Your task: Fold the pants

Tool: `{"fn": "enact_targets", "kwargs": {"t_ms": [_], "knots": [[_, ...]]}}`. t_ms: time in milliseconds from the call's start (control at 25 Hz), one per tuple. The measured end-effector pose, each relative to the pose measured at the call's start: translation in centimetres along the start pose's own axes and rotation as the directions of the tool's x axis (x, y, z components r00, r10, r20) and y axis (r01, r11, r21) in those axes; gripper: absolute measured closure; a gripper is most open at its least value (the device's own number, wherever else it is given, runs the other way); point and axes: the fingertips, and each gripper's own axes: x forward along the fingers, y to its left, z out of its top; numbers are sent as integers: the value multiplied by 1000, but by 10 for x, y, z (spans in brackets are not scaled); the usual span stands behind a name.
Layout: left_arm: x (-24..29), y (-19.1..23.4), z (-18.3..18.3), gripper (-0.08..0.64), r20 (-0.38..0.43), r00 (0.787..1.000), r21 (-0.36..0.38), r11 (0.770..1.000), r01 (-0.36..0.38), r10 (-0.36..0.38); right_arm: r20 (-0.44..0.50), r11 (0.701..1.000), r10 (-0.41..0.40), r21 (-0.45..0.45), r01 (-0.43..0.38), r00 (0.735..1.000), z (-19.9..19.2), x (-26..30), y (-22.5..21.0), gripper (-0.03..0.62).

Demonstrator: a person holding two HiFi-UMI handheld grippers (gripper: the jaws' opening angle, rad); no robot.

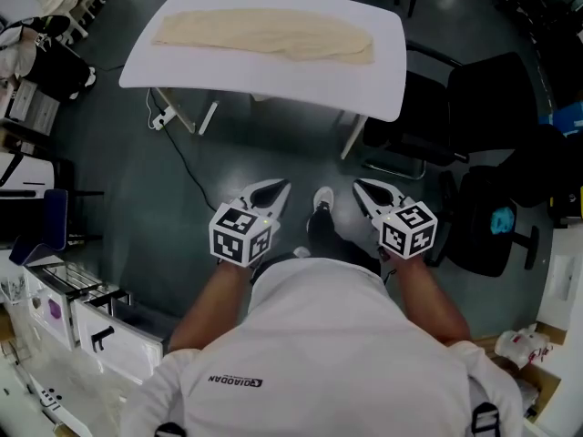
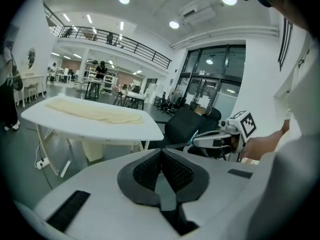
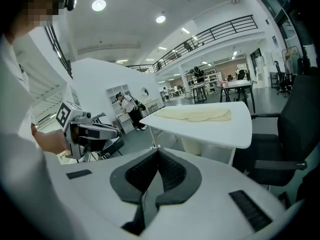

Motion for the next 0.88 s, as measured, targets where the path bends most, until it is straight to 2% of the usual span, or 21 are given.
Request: {"fn": "enact_targets", "kwargs": {"t_ms": [120, 320, 480, 880], "knots": [[6, 4, 4, 532, -3, 1000, -15, 1000, 2, -2, 9, 1000, 5, 25, -6, 1000, 7, 13, -13, 577], [14, 31, 19, 532, -10, 999, 0, 999, -51, 51, 24, 999, 42, 30, -43, 999, 24, 45, -26, 577], [31, 47, 37, 532, -22, 998, 11, 998, -62, 62, 30, 998, 55, 38, -56, 998, 38, 64, -41, 577], [96, 82, 106, 532, -27, 997, 53, 996, -74, 76, 94, 997, 29, 61, -35, 995, 98, 95, -118, 577]]}}
